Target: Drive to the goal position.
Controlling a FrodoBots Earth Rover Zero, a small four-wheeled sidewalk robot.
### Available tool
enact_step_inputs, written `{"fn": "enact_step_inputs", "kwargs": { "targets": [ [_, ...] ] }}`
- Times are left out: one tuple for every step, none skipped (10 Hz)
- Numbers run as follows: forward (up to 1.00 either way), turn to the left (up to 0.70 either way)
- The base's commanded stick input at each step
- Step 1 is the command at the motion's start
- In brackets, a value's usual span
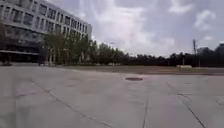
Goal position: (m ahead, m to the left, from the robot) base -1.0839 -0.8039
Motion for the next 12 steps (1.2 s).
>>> {"fn": "enact_step_inputs", "kwargs": {
  "targets": [
    [0.00,-0.50],
    [0.00,-0.50],
    [0.00,-0.50],
    [0.00,-0.50],
    [0.00,-0.50],
    [0.00,-0.50],
    [0.00,-0.50],
    [0.00,-0.50],
    [0.00,-0.50],
    [0.00,-0.50],
    [0.00,-0.50],
    [0.00,-0.50]
  ]
}}
